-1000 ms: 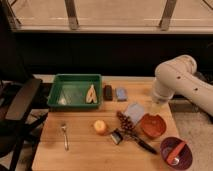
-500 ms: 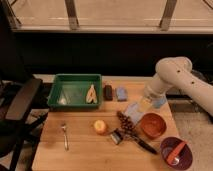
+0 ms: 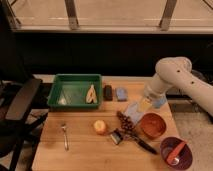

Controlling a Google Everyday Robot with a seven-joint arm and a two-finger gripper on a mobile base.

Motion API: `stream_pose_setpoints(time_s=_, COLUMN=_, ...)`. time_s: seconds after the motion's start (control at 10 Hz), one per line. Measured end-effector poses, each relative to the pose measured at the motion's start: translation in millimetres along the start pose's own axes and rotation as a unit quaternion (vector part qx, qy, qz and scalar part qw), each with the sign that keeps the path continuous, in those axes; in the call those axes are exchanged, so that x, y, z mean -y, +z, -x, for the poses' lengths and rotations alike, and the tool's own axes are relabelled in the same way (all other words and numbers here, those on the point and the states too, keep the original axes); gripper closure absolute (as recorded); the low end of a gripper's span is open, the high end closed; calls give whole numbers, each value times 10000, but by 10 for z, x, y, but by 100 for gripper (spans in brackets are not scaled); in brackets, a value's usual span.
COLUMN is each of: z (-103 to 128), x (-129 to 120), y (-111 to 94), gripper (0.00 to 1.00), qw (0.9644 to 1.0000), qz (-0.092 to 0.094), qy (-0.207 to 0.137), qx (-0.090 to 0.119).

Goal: Place grapes in paper cup

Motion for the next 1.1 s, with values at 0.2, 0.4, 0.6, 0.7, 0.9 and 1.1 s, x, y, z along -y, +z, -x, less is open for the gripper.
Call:
stream_pose_setpoints(time_s=0.2, z=73, x=-79, y=283, gripper=35, qw=9998, qz=109, qy=144, qx=28)
stream_pose_setpoints(time_s=0.4, z=139, x=-171, y=596, gripper=35, qw=9992, qz=238, qy=316, qx=45)
stream_pose_setpoints(time_s=0.6, z=151, x=-227, y=757, gripper=35, qw=9984, qz=320, qy=472, qx=22)
stream_pose_setpoints(time_s=0.7, z=136, x=-255, y=854, gripper=35, qw=9978, qz=369, qy=547, qx=1)
stream_pose_setpoints(time_s=0.9, z=100, x=-318, y=1061, gripper=35, qw=9966, qz=484, qy=660, qx=-54)
stream_pose_setpoints(time_s=1.1, z=57, x=-346, y=1251, gripper=35, qw=9955, qz=538, qy=761, qx=-158)
